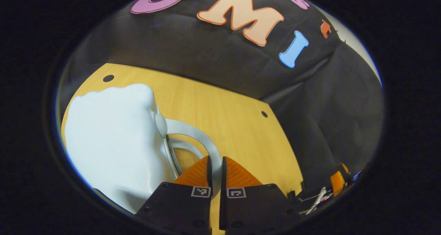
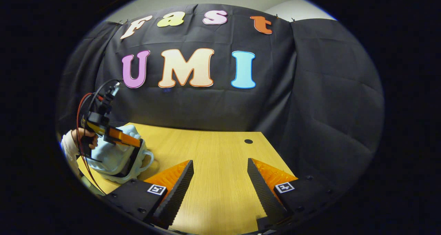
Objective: First open the suitcase, pack the skin care products into it, and then close the suitcase.
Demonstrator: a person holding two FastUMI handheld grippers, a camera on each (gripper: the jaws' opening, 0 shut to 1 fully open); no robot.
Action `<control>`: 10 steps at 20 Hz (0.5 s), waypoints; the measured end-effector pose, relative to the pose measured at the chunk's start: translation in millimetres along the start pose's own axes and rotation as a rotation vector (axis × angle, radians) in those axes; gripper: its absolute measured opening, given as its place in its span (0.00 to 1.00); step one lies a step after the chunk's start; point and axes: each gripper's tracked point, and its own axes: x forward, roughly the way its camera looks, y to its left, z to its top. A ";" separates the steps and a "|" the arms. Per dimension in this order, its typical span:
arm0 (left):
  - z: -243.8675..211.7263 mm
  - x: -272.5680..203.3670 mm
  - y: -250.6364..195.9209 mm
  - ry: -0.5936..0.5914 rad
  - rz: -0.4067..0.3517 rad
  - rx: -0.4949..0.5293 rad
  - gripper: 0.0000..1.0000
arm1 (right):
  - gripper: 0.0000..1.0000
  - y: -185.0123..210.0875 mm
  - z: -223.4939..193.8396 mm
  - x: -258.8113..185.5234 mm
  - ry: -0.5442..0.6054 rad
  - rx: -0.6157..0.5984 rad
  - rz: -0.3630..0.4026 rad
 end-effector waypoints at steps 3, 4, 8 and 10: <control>-10.3 12.8 7.3 0.029 0.072 0.066 0.02 | 0.98 11.7 -2.3 7.1 -0.004 -0.002 0.033; -13.3 17.0 9.2 0.034 0.097 0.094 0.02 | 0.98 14.8 -2.8 8.1 -0.006 -0.003 0.042; -20.2 23.5 14.1 0.060 0.178 0.167 0.05 | 0.99 21.7 -6.7 7.2 -0.009 0.007 0.068; -20.3 22.1 11.0 0.071 0.204 0.199 0.11 | 0.99 21.2 -4.9 5.4 -0.016 0.017 0.072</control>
